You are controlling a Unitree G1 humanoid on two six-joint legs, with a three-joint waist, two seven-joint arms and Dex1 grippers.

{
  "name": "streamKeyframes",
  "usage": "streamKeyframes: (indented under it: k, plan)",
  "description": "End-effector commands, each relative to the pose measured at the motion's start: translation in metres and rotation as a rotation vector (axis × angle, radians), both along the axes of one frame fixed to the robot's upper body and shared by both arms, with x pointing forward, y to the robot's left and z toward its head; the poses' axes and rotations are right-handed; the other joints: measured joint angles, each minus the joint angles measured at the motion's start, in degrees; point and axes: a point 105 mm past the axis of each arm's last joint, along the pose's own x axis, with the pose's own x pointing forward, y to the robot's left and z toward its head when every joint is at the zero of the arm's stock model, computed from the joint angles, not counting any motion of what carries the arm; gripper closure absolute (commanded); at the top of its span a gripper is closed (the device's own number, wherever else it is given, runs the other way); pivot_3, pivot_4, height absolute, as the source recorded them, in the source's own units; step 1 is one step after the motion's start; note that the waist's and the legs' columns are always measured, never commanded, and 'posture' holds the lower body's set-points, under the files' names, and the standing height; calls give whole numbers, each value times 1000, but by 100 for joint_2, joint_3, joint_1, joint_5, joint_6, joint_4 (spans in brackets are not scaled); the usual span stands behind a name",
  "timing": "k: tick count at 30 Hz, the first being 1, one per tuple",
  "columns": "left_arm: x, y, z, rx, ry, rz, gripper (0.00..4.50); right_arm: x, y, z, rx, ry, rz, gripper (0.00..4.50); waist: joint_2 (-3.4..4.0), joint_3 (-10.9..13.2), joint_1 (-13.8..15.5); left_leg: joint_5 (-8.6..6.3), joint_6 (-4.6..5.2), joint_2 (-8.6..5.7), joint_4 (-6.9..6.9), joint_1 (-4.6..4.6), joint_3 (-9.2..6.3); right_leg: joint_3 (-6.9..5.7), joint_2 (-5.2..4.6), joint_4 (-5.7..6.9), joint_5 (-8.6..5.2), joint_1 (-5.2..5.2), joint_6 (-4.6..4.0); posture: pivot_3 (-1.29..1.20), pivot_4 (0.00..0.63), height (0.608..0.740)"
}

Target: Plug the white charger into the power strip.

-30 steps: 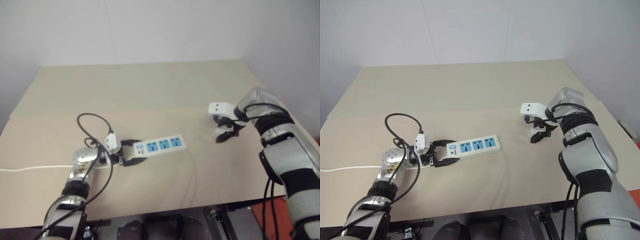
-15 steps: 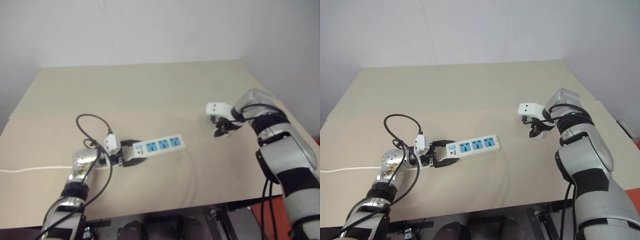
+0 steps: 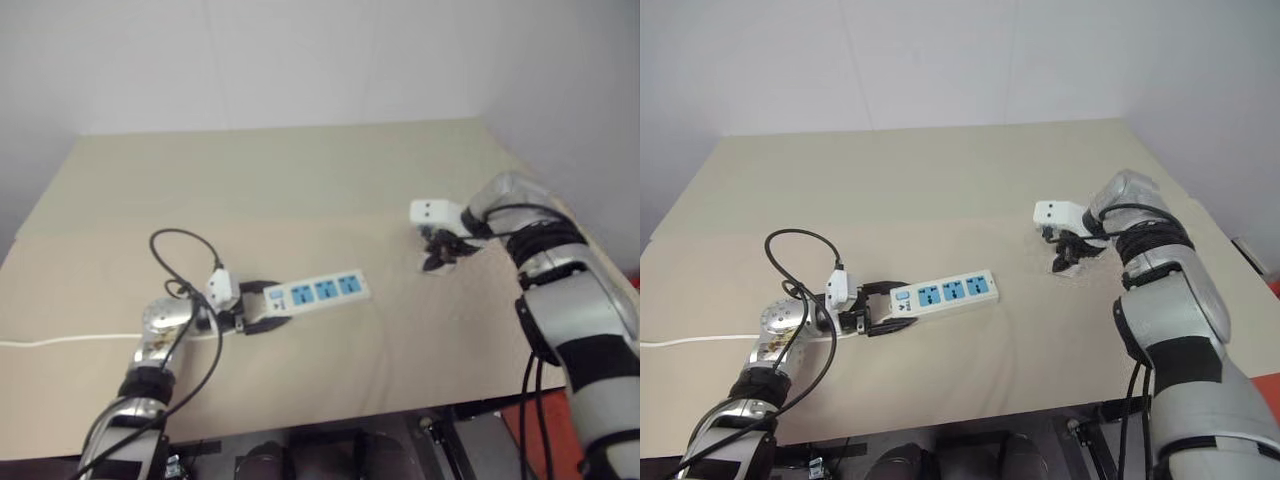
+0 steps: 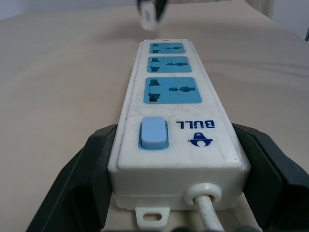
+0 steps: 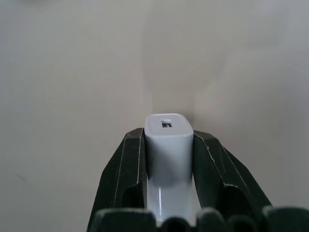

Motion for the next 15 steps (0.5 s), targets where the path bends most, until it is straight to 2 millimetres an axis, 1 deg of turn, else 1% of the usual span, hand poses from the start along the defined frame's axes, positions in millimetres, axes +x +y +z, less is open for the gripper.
streamKeyframes:
  k: [1,4,6,11,12,15]
  plan:
    - [-11,-4,-1,40,5,-85,1237,-26,40,47,326,-119,258,3393,-1,-1,1,0,0,3,-2,0,-3,-3,1,0,0,2,0,0,150,740]
    - [-15,-4,-2,49,15,-117,1237,-51,68,61,581,-131,371,3393,-1,-1,11,0,0,4,0,3,-6,-5,3,0,0,10,-1,0,150,740]
    - [-18,-3,-3,55,21,-139,1237,-65,84,60,714,-89,402,3393,-1,-1,11,0,0,3,2,6,-6,-1,3,3,1,9,-2,0,150,740]
    - [-21,-4,-4,66,27,-165,1237,-92,113,43,962,27,442,3393,-1,-1,54,0,0,5,4,6,-14,-2,3,5,5,7,-10,0,150,740]
    - [-21,-4,-5,67,27,-166,1237,-96,121,36,1000,50,443,3393,-1,-1,60,0,0,5,4,6,-18,0,3,5,5,5,-11,0,150,740]
    - [-22,-6,-6,65,27,-161,1237,-104,135,24,1064,88,436,3393,-1,-1,88,0,0,2,3,5,-17,-1,3,5,5,4,-12,0,150,740]
